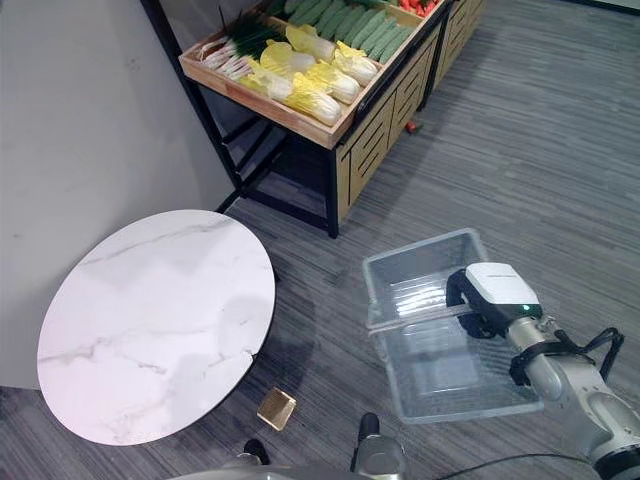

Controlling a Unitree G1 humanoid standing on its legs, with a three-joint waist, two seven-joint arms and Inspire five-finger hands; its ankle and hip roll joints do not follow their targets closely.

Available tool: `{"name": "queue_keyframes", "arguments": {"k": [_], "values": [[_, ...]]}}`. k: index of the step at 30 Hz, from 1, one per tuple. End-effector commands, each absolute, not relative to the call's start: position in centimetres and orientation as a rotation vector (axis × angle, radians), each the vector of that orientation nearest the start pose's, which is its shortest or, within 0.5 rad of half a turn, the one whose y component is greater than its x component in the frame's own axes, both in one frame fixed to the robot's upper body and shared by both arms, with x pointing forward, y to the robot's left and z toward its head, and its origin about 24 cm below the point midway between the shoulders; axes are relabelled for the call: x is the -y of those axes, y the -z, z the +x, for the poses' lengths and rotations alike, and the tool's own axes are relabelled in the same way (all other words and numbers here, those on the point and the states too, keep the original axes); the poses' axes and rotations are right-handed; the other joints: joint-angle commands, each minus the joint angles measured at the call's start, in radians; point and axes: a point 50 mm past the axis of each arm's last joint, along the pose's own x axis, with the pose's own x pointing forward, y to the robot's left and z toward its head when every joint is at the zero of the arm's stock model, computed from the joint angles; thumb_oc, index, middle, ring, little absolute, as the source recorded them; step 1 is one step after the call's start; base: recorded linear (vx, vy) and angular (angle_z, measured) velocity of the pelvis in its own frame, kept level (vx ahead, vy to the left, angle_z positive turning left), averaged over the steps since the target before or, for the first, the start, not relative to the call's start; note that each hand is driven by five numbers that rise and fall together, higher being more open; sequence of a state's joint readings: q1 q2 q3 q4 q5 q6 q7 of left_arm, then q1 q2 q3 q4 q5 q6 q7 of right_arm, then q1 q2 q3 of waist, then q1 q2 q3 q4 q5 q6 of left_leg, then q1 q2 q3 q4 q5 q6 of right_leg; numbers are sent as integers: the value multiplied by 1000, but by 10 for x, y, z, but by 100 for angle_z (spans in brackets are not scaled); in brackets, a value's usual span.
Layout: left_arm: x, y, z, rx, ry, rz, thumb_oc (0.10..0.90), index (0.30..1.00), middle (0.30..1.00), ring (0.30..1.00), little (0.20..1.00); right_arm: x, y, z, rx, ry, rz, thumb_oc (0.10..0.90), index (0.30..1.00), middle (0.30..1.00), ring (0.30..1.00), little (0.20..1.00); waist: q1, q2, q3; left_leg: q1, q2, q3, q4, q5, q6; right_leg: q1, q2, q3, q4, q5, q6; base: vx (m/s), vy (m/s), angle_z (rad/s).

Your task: Get the vegetables into the basket

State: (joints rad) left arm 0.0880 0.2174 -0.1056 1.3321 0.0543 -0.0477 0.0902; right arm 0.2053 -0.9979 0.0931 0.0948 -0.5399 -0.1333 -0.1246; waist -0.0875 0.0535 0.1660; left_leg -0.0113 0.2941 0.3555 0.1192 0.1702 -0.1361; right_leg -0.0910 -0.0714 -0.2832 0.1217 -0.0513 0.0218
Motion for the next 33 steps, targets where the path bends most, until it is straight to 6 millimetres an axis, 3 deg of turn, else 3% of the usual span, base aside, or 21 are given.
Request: {"name": "queue_keyframes", "arguments": {"k": [1, 2, 3, 8, 12, 13, 15, 18, 22, 24, 26, 28, 29, 32, 33], "values": [[-237, 162, 81, -1194, -152, 339, 900, 1000, 1000, 1000, 1000, 289, -151, 247, 342, 30, -1473, 400, 300, 300, 300, 300, 59, -52, 36, -46, -54, -98, 30, -71, -1, 82, -64, 62, -111, 54, 87, 22, -109, -113], [-235, 162, 84, -1170, -181, 317, 900, 1000, 1000, 1000, 1000, 291, -149, 256, 336, 37, -1468, 400, 300, 300, 300, 300, 97, -60, 38, -77, -165, -299, -6, -125, 26, 72, -54, 132, -129, 61, 85, 64, -162, -123], [-237, 162, 80, -1180, -196, 318, 900, 1000, 1000, 1000, 1000, 289, -148, 257, 335, 31, -1461, 400, 300, 300, 300, 300, 109, -62, 38, -78, -189, -363, -30, -134, 31, 72, -39, 169, -136, 64, 85, 106, -156, -170], [-239, 158, 87, -1115, -197, 319, 900, 1000, 1000, 1000, 1000, 290, -141, 262, 307, 15, -1452, 400, 300, 300, 300, 300, 144, -59, 32, -142, -233, -543, -161, -41, 24, 68, 8, 274, -167, 83, 88, 93, -48, -94], [-240, 159, 84, -1127, -168, 321, 900, 1000, 1000, 1000, 1000, 289, -137, 262, 293, -3, -1447, 400, 300, 300, 300, 300, 140, -57, 33, -125, -242, -549, -158, -55, 33, 78, 18, 318, -166, 75, 92, 94, 105, -101], [-241, 159, 83, -1138, -142, 340, 900, 1000, 1000, 1000, 1000, 303, -121, 259, 189, 18, -1443, 400, 300, 300, 300, 300, 131, -63, 26, -92, -245, -514, -169, -68, 49, 87, 0, 344, -159, 68, 102, 144, 346, -80], [-241, 159, 82, -1140, -137, 346, 900, 1000, 1000, 1000, 1000, 307, -115, 258, 159, 31, -1434, 400, 300, 300, 300, 300, 132, -67, 26, -85, -248, -498, -165, -77, 57, 87, -8, 352, -151, 66, 108, 88, 265, -48], [-243, 160, 77, -1156, -117, 363, 900, 1000, 1000, 1000, 1000, 324, -83, 255, 0, 119, -1344, 400, 300, 300, 300, 300, 133, -84, 22, -67, -270, -426, -137, -126, 103, 66, -53, 394, -135, 87, 144, 38, 273, -39], [-248, 159, 75, -1167, -116, 387, 900, 1000, 1000, 1000, 1000, 333, -65, 253, -93, 166, -1293, 400, 300, 300, 300, 300, 137, -94, 23, -66, -287, -399, -108, -156, 122, 46, -73, 410, -116, 98, 165, 26, 172, -40], [-255, 157, 78, -1167, -105, 433, 900, 1000, 1000, 1000, 1000, 338, -50, 250, -169, 197, -1242, 400, 300, 300, 300, 300, 138, -101, 28, -59, -293, -382, -83, -183, 140, 10, -71, 406, -27, 89, 173, 37, 160, -25], [-255, 157, 78, -1167, -106, 434, 900, 1000, 1000, 1000, 1000, 338, -50, 250, -169, 197, -1242, 400, 300, 300, 300, 300, 139, -101, 28, -60, -293, -380, -82, -184, 140, 7, -71, 408, -23, 87, 172, 11, 57, -33], [-266, 150, 94, -1124, -97, 501, 900, 1000, 1000, 1000, 1000, 337, -39, 252, -216, 190, -1230, 400, 300, 300, 300, 300, 132, -101, 50, -27, -281, -360, -73, -206, 147, -61, -68, 338, 106, 112, 191, 62, 71, -23], [-267, 149, 97, -1118, -94, 512, 900, 1000, 1000, 1000, 1000, 336, -40, 254, -213, 196, -1223, 400, 300, 300, 300, 300, 128, -102, 55, -9, -280, -353, -77, -213, 145, -75, -83, 312, 108, 136, 193, 114, 30, -36], [-271, 143, 113, -1066, -116, 524, 900, 1000, 1000, 1000, 1000, 336, -31, 256, -253, 207, -1189, 400, 300, 300, 300, 300, 118, -105, 58, 45, -265, -323, -95, -239, 132, -96, -127, 228, 9, 188, 186, 256, -126, -49], [-271, 130, 144, -942, -153, 494, 900, 1000, 1000, 1000, 1000, 339, -14, 242, -330, 216, -1171, 400, 300, 300, 300, 300, 102, -113, 54, 93, -234, -330, -100, -264, 102, -138, -158, 188, -75, 252, 194, 409, -258, -37]]}}
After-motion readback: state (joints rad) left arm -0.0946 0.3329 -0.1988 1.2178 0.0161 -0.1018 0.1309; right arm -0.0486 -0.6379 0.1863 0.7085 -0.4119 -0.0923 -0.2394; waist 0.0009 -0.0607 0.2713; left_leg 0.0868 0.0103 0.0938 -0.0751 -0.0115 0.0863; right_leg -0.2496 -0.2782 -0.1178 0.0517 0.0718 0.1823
